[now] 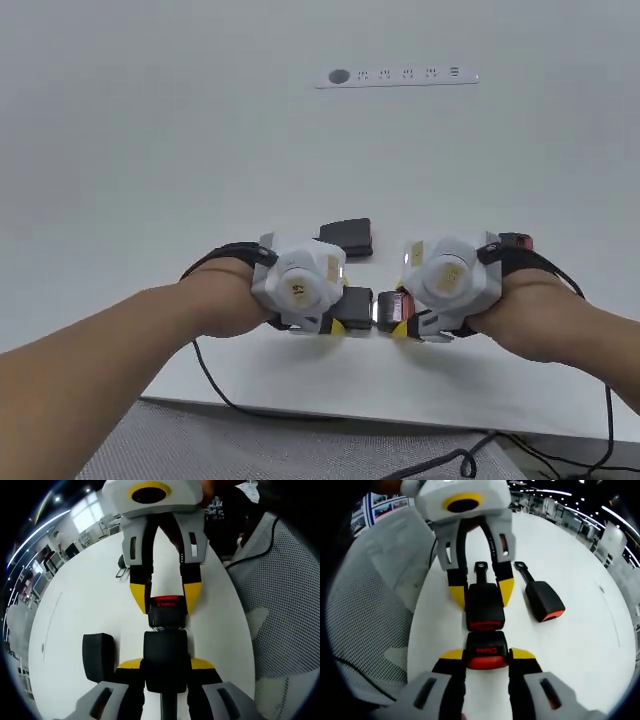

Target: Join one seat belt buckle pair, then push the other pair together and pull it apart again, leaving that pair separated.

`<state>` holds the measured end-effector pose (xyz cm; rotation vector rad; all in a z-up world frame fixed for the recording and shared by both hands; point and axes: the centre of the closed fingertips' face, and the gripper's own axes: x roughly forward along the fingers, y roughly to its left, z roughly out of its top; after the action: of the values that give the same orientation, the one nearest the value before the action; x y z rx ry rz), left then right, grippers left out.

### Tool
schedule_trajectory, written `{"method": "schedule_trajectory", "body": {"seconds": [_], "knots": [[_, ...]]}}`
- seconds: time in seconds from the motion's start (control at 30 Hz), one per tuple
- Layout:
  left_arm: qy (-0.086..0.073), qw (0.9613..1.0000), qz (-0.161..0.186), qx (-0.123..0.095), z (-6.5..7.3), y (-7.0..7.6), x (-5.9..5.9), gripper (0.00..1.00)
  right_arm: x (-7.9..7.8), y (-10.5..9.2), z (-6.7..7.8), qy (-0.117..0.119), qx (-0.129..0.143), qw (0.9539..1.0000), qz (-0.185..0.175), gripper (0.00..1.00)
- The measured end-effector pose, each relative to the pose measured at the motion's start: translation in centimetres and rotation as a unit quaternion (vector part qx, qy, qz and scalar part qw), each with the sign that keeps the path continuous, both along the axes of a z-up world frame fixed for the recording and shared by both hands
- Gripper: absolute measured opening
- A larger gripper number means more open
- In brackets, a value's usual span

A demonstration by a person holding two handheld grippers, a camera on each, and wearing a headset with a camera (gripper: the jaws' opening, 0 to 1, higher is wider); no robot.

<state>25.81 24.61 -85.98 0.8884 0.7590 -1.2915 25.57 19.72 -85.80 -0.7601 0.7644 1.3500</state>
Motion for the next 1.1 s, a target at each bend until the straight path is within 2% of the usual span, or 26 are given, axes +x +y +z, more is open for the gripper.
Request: {"method": "schedule_trajectory", "body": {"seconds": [0.03, 0.07, 0.27, 0.37, 0.47, 0.67, 0.83, 1.1], "knots": [[-0.002, 1.0, -0.001, -0.004, 0.11, -0.06, 0.06, 0.32, 0.11, 0.39, 0.18, -0.006, 0.011, 0.9999, 0.01, 0.3], [-0.001, 1.0, -0.001, -0.003, 0.12, 0.02, 0.02, 0.32, -0.13, -0.02, 0.1, 0.0, 0.003, 1.0, 0.003, 0.3], [-0.001, 1.0, -0.004, -0.002, 0.01, 0.09, 0.07, 0.32, -0.08, -0.23, 0.09, -0.001, 0.003, 1.0, 0.008, 0.31], [0.0, 0.9999, -0.004, -0.016, 0.08, 0.3, 0.17, 0.32, 0.01, -0.52, 0.07, 0.001, 0.011, 0.9999, 0.01, 0.3], [0.002, 0.9998, -0.005, -0.018, 0.15, 0.26, 0.19, 0.32, -0.02, -0.46, 0.0, 0.002, 0.013, 0.9999, 0.007, 0.3], [0.004, 0.9999, -0.007, -0.015, 0.08, 0.15, 0.24, 0.33, 0.02, -0.45, 0.05, 0.004, 0.015, 0.9999, 0.004, 0.31], [-0.003, 0.9999, -0.011, -0.006, 0.1, 0.01, 0.19, 0.34, 0.15, -0.5, 0.04, 0.002, 0.018, 0.9998, 0.004, 0.32], [-0.006, 0.9998, -0.013, 0.01, 0.23, 0.18, 0.14, 0.35, -0.07, -0.5, 0.39, 0.017, 0.019, 0.9997, -0.006, 0.34]]}}
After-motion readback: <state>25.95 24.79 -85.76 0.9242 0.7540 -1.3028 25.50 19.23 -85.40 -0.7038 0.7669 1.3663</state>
